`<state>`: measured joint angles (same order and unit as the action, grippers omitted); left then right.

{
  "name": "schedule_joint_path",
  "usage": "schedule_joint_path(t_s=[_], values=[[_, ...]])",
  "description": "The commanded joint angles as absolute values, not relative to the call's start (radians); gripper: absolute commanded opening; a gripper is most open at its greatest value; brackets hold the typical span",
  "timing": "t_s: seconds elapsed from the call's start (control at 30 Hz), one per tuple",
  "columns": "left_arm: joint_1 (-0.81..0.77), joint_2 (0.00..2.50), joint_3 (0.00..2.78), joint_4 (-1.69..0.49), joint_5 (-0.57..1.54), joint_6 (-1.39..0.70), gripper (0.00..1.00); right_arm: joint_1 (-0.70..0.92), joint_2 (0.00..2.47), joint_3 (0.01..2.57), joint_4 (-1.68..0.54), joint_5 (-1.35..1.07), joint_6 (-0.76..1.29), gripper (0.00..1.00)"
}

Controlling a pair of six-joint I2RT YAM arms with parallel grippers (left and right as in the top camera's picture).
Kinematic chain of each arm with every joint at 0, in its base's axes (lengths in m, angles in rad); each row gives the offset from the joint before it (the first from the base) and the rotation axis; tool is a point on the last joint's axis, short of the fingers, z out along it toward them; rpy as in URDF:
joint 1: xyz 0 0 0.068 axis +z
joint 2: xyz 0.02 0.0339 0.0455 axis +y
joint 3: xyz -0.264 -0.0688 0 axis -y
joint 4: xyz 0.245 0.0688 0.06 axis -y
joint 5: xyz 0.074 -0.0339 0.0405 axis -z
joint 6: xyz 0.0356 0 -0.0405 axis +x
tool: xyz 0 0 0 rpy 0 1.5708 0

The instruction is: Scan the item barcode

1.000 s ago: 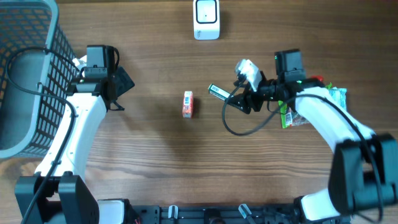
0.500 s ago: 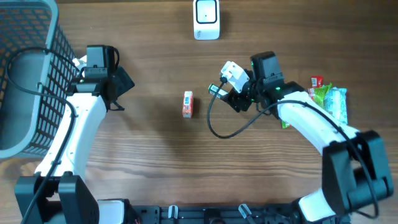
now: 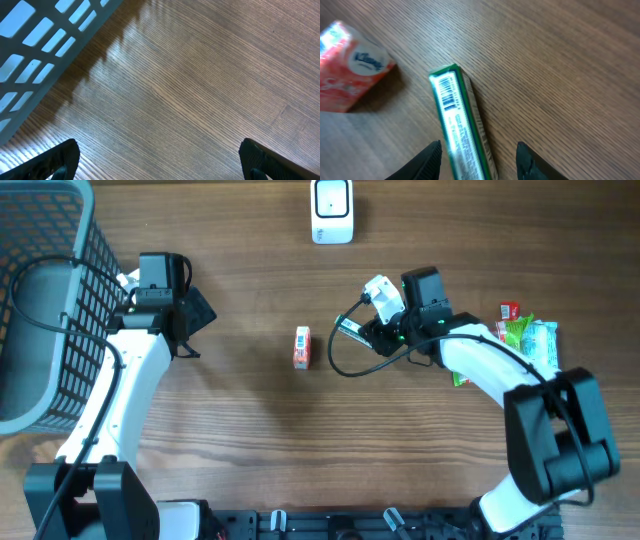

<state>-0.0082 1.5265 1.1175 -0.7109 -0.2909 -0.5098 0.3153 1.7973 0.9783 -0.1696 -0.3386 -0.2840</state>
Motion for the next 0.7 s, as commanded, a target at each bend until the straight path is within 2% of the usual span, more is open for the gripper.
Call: schedule_joint_path(t_s=[0.0,0.13,0.27,0.57,0.67], values=[[-0.004,1.531,1.118,-0.708,-0.304,-0.501,1.00,0.315,1.844,0.979,-0.153,-0.351,-0.265,0.49],[-0.004,1.531,1.118,-0.708,-0.304,-0.501,1.00,0.315,1.831,0.980,-0.194,-0.366,-0.260,0.49],[-0.004,1.531,1.118,-0.708,-0.304,-0.501,1.00,0.315,1.829,0.980,-0.206,-0.397,-0.258,0.37],[-0.004,1.531,1.118,-0.708,-0.304,-0.501,1.00,0.315,1.829,0.980,-0.222,-0.354,-0.260,0.36],[-0.004,1.531,1.118,-0.708,-0.304,-0.501,1.00,0.315,1.829,0.979,-0.232,-0.355,-0.259,0.40]])
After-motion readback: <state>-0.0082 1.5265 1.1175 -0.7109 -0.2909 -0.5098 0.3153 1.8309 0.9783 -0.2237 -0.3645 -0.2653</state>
